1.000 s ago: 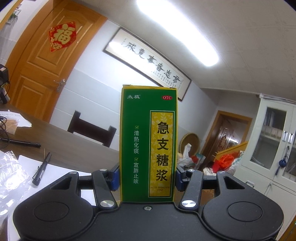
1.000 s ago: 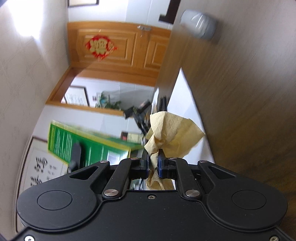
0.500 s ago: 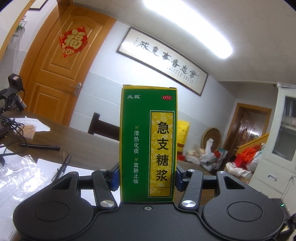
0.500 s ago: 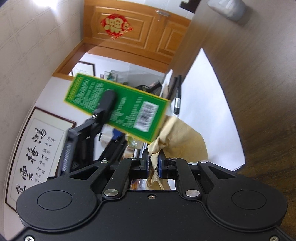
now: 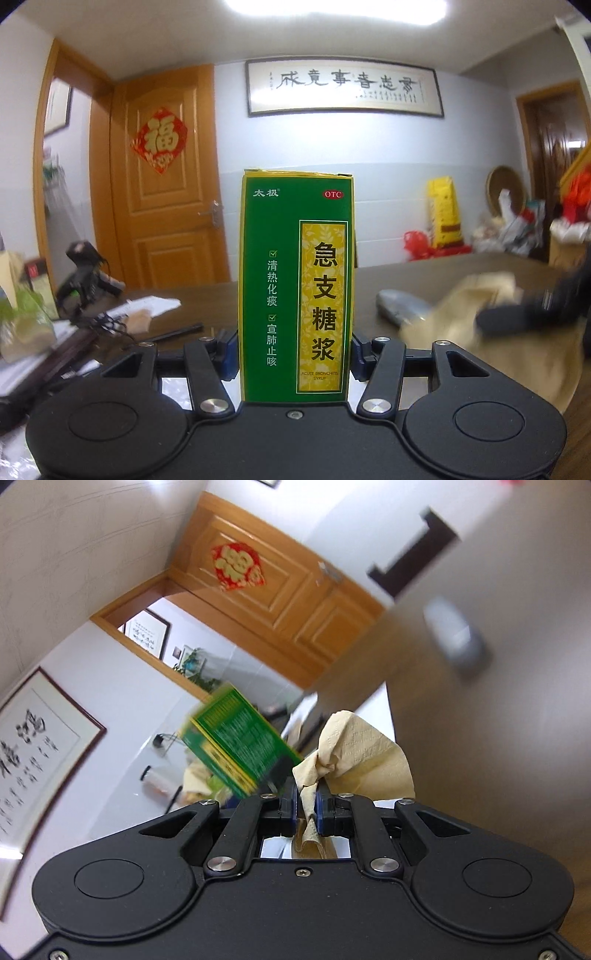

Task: Clean container
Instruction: 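Wipe the opposite side face of the green box with the right gripper's cloth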

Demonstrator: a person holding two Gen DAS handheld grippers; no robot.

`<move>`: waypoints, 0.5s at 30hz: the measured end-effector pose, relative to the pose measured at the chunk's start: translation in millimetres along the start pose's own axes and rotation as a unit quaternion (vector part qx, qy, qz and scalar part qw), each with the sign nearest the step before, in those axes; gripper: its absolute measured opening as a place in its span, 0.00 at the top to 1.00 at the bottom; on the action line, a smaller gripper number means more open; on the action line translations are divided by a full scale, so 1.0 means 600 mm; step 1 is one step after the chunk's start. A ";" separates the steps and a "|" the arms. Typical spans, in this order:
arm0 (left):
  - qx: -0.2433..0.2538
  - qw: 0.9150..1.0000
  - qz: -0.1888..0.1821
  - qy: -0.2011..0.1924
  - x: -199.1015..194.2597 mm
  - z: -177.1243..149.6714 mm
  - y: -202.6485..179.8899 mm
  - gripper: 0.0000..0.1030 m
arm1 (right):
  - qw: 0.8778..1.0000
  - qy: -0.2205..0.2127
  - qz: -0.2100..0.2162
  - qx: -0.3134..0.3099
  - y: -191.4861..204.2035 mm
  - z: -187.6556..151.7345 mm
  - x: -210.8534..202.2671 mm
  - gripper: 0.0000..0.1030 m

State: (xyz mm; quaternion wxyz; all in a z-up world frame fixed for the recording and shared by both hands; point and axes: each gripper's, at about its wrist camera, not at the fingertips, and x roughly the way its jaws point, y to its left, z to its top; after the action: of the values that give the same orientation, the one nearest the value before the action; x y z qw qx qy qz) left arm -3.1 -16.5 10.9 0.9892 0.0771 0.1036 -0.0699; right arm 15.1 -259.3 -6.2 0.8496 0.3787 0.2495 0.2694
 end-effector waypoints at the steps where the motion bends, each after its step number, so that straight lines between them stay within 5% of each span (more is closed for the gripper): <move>1: 0.014 1.000 0.009 0.000 -0.002 0.000 -0.009 0.52 | 1.000 -0.010 -0.007 -0.023 0.014 0.007 -0.008 0.90; 8: 0.116 0.989 0.095 -0.017 -0.012 -0.011 -0.060 0.52 | 0.983 -0.049 -0.005 -0.176 0.141 0.033 -0.044 0.90; 15: 0.185 0.975 0.118 -0.021 -0.008 -0.023 -0.100 0.52 | 0.960 -0.018 0.013 -0.279 0.259 0.042 -0.024 0.90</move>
State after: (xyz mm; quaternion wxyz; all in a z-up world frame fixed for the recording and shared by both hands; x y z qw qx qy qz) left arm -19.8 -72.1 -9.9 0.9609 0.2690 0.0587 0.0279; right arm -21.5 -193.0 132.7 0.9222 0.1347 0.1441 0.3326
